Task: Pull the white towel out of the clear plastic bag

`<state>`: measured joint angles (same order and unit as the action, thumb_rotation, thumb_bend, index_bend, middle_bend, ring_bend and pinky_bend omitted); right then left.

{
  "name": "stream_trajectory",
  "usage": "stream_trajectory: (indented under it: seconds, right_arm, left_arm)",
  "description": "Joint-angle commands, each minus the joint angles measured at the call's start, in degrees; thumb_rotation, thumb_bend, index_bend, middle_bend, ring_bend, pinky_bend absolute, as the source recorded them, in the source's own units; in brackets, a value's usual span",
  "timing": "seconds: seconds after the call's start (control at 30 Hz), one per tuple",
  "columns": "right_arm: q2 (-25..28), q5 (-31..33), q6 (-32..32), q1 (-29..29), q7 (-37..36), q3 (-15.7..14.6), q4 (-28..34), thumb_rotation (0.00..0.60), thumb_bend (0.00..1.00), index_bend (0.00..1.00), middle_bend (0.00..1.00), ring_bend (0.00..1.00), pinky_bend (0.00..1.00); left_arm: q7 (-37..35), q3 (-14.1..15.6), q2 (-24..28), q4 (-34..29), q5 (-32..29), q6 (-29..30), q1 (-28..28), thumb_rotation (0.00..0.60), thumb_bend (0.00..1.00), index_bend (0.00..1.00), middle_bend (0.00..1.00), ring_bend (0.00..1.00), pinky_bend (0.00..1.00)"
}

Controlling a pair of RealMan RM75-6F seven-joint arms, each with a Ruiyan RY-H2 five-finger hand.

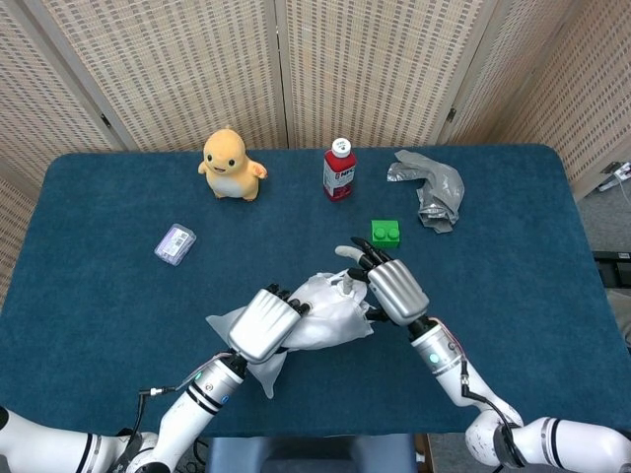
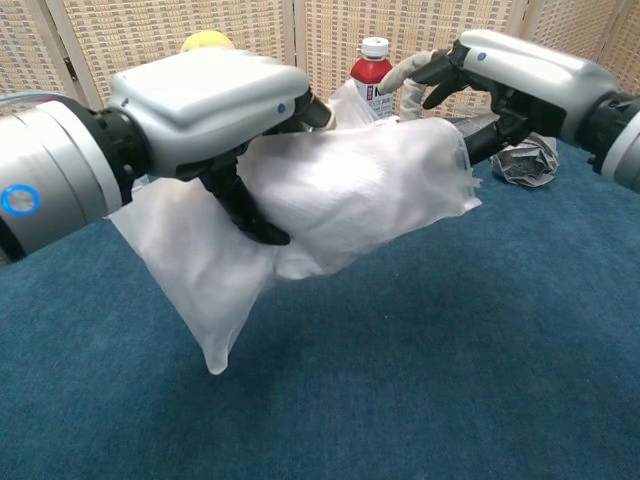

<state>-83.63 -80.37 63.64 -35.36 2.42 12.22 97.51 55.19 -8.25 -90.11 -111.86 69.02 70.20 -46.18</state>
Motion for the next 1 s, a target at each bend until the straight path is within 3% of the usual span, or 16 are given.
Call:
stream_trajectory:
  seconds: [0.03, 0.3, 0.47, 0.67, 0.8, 1.0]
  right_arm:
    - [-1.3, 1.0, -1.6, -1.5, 0.1, 0.9, -1.5, 0.600, 0.65, 0.78, 0.19, 0.04, 0.21]
    - [-5.8, 3.3, -6.0, -6.9, 0.6, 3.6, -7.6, 0.600, 0.65, 0.78, 0.19, 0.04, 0.21]
    - [-7.8, 4.4, -7.6, -9.2, 0.1, 4.6, -10.5, 0.600, 0.65, 0.78, 0.20, 0.04, 0.21]
    - [-9.6, 5.3, -9.3, -11.2, -1.0, 4.7, -13.7, 0.600, 0.65, 0.78, 0.20, 0.04, 0.21]
    - [-10.1, 5.6, -9.6, -11.7, -1.3, 4.5, -14.9, 0.600, 0.65, 0.78, 0.20, 0.04, 0.21]
    - [-10.1, 6.3, -9.6, -11.5, -2.0, 3.8, -16.6, 0.600, 0.65, 0.78, 0.20, 0.04, 0.21]
  left_arm:
    - [0.8, 0.0, 0.0, -0.4, -1.0, 0.5, 0.3, 0.600, 0.00, 0.40, 0.66, 0.55, 0.53]
    - [0.8, 0.6, 0.4, -0.4, -2.5, 2.1, 1.5, 0.600, 0.00, 0.28, 0.55, 0.48, 0.51]
    - [-0.2, 1.2, 0.7, -0.1, -2.8, 2.7, 2.4, 0.600, 0.00, 0.18, 0.35, 0.37, 0.48]
    - [-1.4, 2.2, 1.0, 0.3, -2.0, 3.0, 3.3, 0.600, 0.00, 0.09, 0.19, 0.27, 0.45]
    - [-1.7, 2.5, 1.1, 0.4, -1.6, 2.9, 3.5, 0.600, 0.00, 0.07, 0.12, 0.26, 0.45]
    - [-2.6, 2.7, 0.8, 1.1, -0.7, 2.8, 3.8, 0.600, 0.00, 0.07, 0.12, 0.26, 0.45]
